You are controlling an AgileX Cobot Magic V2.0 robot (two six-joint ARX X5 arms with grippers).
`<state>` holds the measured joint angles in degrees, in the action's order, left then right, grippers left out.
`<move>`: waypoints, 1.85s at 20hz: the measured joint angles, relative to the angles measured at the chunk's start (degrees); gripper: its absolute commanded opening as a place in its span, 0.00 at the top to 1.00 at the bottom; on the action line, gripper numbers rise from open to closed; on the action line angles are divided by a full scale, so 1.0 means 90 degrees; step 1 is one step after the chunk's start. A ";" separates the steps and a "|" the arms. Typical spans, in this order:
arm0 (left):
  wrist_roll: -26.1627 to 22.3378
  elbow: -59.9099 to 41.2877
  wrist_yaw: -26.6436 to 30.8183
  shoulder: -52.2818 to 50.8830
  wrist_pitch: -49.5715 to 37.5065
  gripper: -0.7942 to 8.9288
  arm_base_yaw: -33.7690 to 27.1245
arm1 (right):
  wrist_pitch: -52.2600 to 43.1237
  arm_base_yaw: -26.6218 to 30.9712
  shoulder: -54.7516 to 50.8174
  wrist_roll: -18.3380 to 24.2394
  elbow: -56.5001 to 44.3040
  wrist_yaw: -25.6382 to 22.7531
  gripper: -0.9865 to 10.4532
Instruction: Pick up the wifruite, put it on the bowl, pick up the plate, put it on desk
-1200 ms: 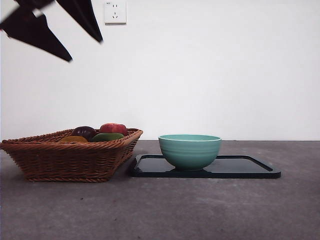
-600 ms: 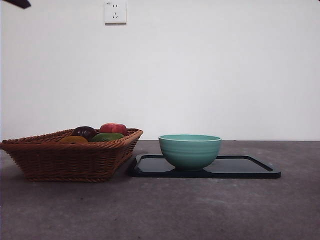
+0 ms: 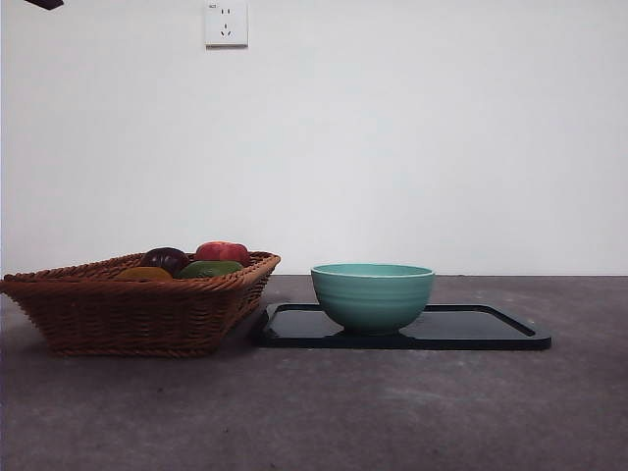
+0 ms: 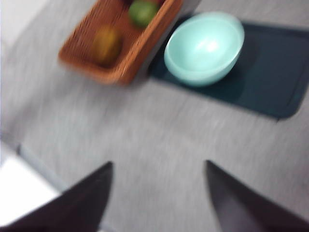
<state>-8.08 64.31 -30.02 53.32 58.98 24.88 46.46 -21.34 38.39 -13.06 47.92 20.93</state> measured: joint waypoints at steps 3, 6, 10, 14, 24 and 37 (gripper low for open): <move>0.0000 0.0000 0.0000 0.0000 0.0000 0.53 0.0000 | -0.0721 0.0002 0.0571 -0.0379 0.0036 -0.0049 0.61; 0.0000 0.0000 0.0000 0.0000 0.0000 0.53 0.0000 | -0.0991 0.0002 0.1617 -0.0481 0.0580 -0.0447 0.61; 0.0000 0.0000 0.0000 0.0000 0.0000 0.53 0.0000 | -0.1052 0.0090 0.3172 -0.0342 0.1761 -0.0517 0.61; 0.0000 0.0000 0.0000 0.0000 0.0000 0.53 0.0000 | -0.0801 0.0138 0.4605 -0.0034 0.2914 -0.0901 0.61; 0.0000 0.0000 0.0000 0.0000 0.0000 0.53 0.0000 | -0.1035 0.0168 0.6676 0.0306 0.3449 -0.1020 0.61; 0.0000 0.0000 0.0000 0.0000 -0.0002 0.53 0.0000 | -0.1615 0.0085 0.7723 0.0308 0.3449 -0.1144 0.82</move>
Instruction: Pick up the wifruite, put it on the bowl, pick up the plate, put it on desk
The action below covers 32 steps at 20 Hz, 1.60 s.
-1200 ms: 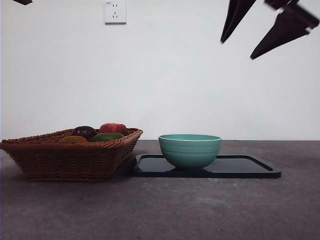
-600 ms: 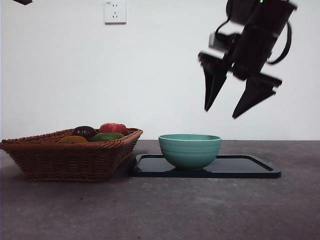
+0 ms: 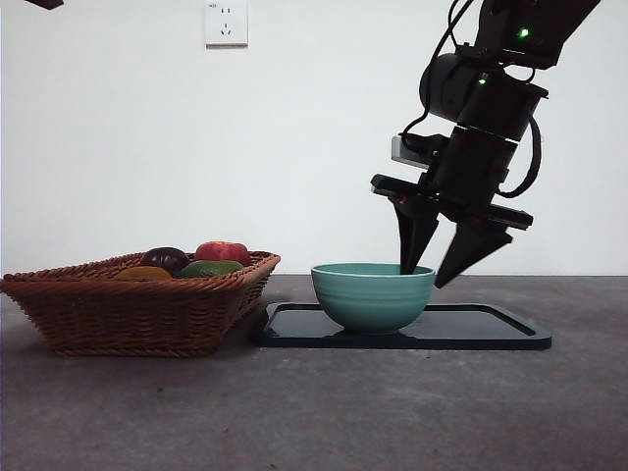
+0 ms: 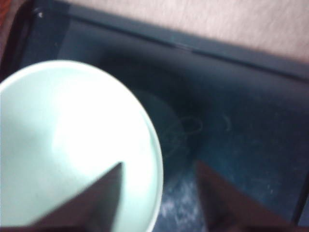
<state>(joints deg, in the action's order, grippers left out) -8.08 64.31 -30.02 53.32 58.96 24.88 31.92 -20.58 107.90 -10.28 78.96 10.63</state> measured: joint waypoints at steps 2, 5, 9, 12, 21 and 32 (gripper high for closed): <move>0.0000 0.0000 0.0000 0.0000 0.0000 0.53 0.0000 | -0.0138 0.0002 0.0000 0.0000 0.0000 -0.0007 0.89; 0.0000 0.0000 0.0000 0.0000 0.0000 0.53 0.0000 | -0.0238 0.0002 0.0000 0.0000 0.0000 -0.0017 0.90; 0.0000 0.0000 0.0000 0.0000 0.0002 0.53 0.0000 | -0.0289 0.0002 -0.0017 0.0000 0.0007 -0.0049 0.90; 0.0000 0.0000 0.0000 0.0000 0.0002 0.53 0.0000 | -0.0158 0.0005 -0.0595 0.0002 0.0007 -0.0095 0.90; 0.0000 0.0000 0.0000 0.0000 0.0002 0.53 0.0000 | 0.1744 -0.0104 -0.3349 0.0277 0.0061 -0.0036 0.90; 0.0000 0.0000 0.0000 0.0000 0.0002 0.53 0.0000 | 0.1022 -0.0988 -0.4988 0.0158 -0.2720 -0.0192 0.90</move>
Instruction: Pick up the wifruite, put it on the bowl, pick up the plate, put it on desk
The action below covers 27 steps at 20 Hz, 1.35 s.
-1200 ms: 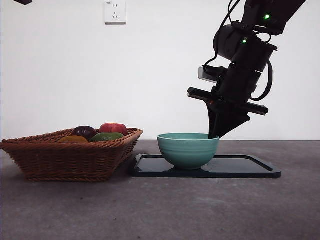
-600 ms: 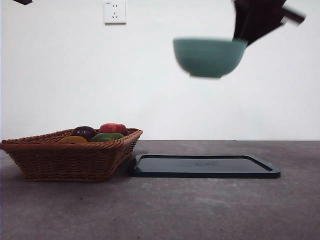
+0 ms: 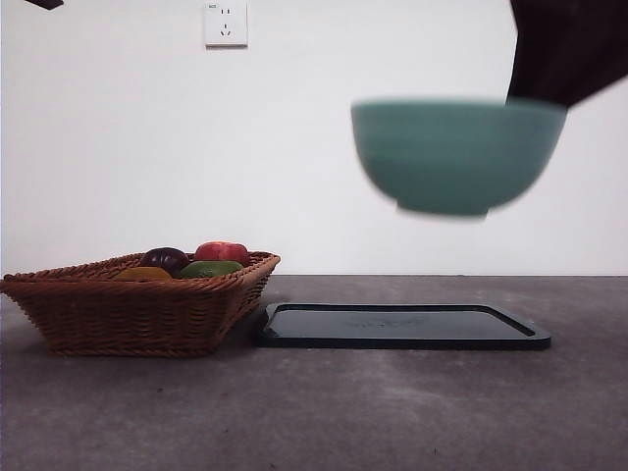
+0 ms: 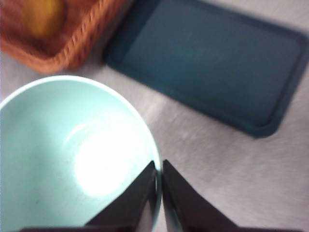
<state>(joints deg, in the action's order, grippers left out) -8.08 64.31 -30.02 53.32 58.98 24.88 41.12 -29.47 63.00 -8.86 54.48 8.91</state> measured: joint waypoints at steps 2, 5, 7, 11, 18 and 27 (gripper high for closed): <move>0.0000 0.0000 0.0000 0.0000 0.0000 0.53 0.0000 | -0.0539 -0.0136 0.0029 -0.0112 -0.0520 0.0000 0.90; 0.0000 0.0000 0.0000 0.0000 0.0000 0.53 0.0000 | -0.1192 -0.0221 0.0138 -0.0308 -0.1141 0.0000 0.90; 0.0000 0.0000 0.0000 0.0000 0.0000 0.53 0.0000 | -0.1494 -0.0265 0.0245 -0.0457 -0.1404 -0.0017 0.90; 0.0000 0.0000 0.0000 0.0000 0.0000 0.53 0.0000 | -0.1957 -0.0386 0.0648 -0.0605 -0.1571 -0.0044 0.90; 0.0000 0.0000 0.0000 0.0000 0.0000 0.53 0.0000 | -0.2314 -0.0729 0.1350 -0.0738 -0.1583 -0.0316 0.90; 0.0000 0.0000 0.0000 0.0000 0.0000 0.53 0.0000 | -0.2317 -0.0760 0.1358 -0.0801 -0.1583 -0.0347 0.71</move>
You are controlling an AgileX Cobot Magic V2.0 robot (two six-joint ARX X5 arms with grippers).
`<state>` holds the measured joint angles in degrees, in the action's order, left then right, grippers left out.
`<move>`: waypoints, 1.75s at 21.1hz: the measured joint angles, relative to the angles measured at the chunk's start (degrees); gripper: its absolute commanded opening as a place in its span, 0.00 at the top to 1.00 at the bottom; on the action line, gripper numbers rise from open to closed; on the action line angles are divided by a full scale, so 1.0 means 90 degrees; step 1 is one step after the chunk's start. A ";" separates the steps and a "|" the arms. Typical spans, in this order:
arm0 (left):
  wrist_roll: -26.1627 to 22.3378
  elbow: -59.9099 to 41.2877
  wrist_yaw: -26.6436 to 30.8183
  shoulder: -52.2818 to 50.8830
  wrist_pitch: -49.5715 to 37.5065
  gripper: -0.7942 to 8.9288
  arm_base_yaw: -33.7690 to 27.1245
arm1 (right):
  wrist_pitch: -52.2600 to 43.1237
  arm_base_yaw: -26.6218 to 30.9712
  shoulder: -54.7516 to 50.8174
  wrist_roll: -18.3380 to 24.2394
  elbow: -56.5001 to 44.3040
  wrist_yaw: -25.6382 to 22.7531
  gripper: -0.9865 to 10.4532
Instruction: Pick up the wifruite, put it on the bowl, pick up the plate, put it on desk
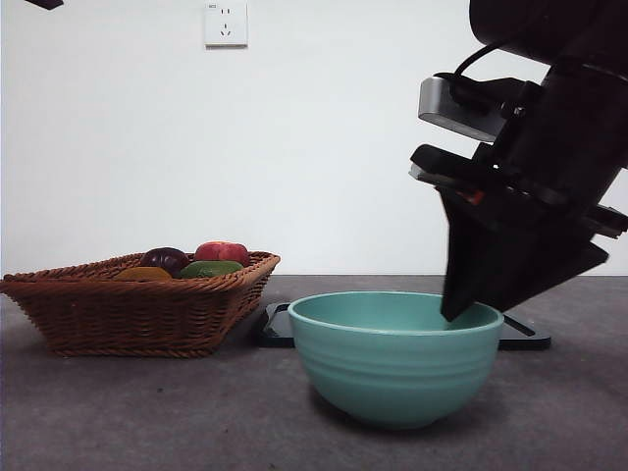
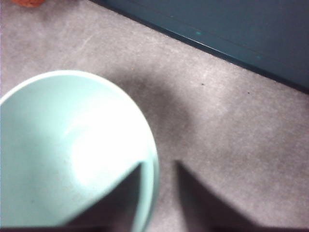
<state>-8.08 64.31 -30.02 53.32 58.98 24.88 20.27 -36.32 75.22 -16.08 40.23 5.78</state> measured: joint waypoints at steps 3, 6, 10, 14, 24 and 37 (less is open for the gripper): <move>0.0000 0.0000 0.0000 0.0000 0.0000 0.53 0.0000 | 0.0017 0.0000 -0.0075 -0.0080 0.0012 -0.0002 0.71; 0.0000 0.0000 0.0000 0.0000 0.0000 0.53 0.0000 | 0.0311 0.0000 -0.0568 -0.0083 0.0369 -0.0063 0.71; 0.0000 0.0000 0.0000 0.0000 0.0000 0.53 0.0000 | 0.1365 0.0005 -0.1530 0.0177 0.1377 -0.0143 0.71; 0.0000 0.0000 0.0000 0.0000 0.0000 0.53 0.0000 | 0.2691 0.0005 -0.2222 0.0588 0.2115 0.0097 0.71; 0.0000 0.0000 0.0000 0.0000 0.0000 0.53 0.0000 | 0.4524 0.0005 -0.3140 0.0646 0.2198 0.1341 0.71; 0.0000 0.0000 0.0000 0.0000 0.0029 0.54 0.0000 | 0.4459 0.0005 -0.3133 0.0646 0.2198 0.1341 0.71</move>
<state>-8.08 64.31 -30.02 53.32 59.24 24.88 60.40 -36.27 47.03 -10.26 60.01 17.85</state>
